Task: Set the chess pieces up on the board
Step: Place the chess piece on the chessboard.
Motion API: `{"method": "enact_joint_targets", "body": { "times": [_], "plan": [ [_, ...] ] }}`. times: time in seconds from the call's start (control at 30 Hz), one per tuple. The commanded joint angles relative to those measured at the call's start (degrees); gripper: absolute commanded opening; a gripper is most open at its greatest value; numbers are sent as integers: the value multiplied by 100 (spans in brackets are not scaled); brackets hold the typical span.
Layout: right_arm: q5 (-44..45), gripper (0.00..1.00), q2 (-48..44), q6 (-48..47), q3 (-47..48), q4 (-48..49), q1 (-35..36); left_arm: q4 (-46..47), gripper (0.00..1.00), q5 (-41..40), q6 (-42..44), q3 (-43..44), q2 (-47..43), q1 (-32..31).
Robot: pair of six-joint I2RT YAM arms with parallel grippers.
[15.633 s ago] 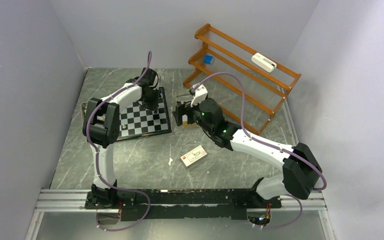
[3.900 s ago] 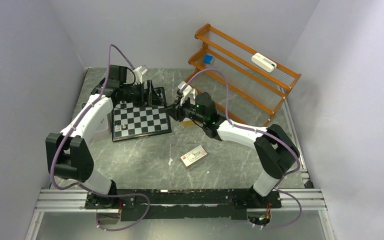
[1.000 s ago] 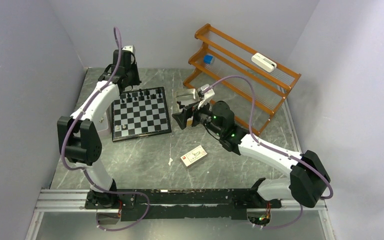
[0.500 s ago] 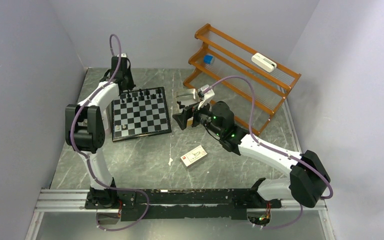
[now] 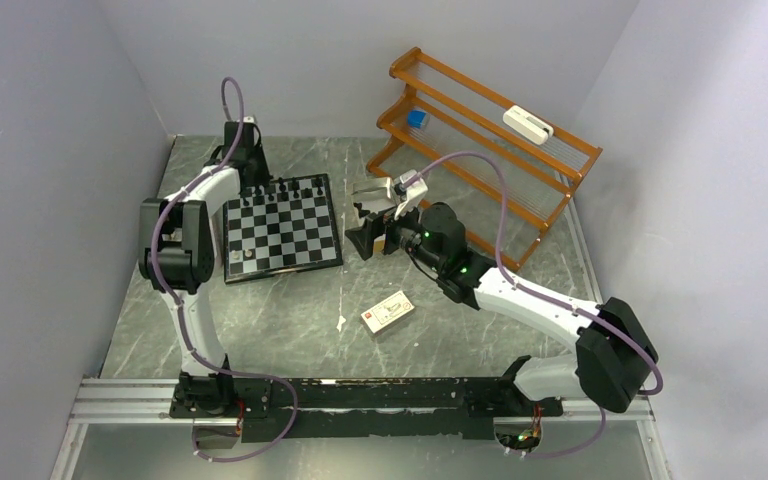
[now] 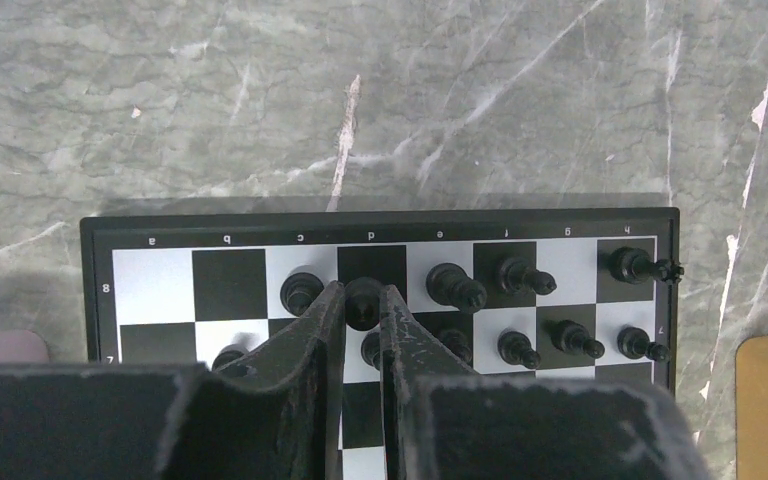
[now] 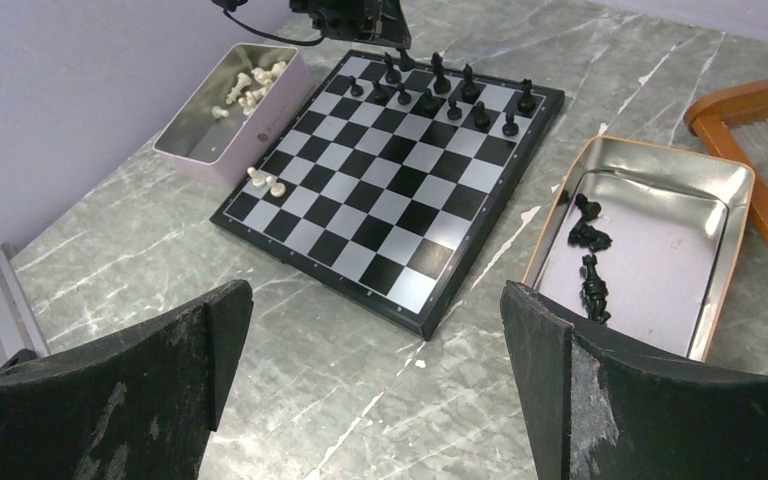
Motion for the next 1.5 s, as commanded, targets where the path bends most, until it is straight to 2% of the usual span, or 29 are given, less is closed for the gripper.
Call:
{"method": "enact_joint_targets", "body": {
  "times": [0.0,0.2,0.8,1.2,1.47],
  "plan": [
    [115,100,52,-48,37,21,-43,393,11,258,43,121,45,-8],
    [96,100,88,-44,36,41,-55,447,11,428,129,184,176,-8],
    [86,100,60,-47,41,17,-105,334,13,187,240,135,437,-38],
    [100,100,13,-37,6,30,-127,216,25,41,347,133,482,-112],
    [60,100,28,-37,46,20,-135,114,28,57,415,174,410,-122]
  ]
}}
